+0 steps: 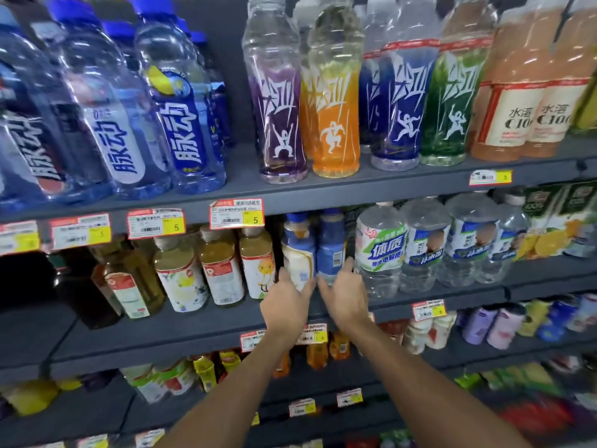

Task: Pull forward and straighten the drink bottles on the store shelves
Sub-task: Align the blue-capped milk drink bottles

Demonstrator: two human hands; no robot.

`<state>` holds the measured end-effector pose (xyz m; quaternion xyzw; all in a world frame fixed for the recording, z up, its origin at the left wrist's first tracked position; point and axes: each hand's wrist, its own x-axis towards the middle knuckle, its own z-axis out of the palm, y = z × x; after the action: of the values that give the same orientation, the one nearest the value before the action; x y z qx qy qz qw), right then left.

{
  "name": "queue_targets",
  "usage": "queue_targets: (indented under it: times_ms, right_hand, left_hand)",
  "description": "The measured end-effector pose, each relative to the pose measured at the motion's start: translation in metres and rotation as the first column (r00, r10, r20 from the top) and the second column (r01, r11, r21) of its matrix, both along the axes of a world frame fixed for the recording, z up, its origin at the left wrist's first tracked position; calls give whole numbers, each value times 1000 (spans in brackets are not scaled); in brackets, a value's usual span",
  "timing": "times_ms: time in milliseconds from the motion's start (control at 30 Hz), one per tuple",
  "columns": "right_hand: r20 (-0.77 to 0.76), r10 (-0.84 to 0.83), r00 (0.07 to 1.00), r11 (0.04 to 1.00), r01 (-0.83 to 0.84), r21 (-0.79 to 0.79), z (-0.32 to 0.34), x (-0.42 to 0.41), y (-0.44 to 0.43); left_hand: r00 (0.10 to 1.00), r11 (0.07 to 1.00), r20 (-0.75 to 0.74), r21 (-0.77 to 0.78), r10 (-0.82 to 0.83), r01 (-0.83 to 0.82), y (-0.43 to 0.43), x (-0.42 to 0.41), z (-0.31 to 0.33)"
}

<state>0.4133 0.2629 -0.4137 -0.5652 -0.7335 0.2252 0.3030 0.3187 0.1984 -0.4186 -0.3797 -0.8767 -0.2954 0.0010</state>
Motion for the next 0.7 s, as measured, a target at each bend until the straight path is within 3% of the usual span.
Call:
queue_targets:
  times_ms: [433,700]
  right_hand:
    - [9,-6,1000,995,5,103,-8,-3,-2]
    - [47,123,991,987,-127,102,-9,27,-14]
  left_hand:
    - [1000,999,-14,43,-1,1,3,-4,-11]
    - [1000,997,17,70,20,-21,-2,5,-11]
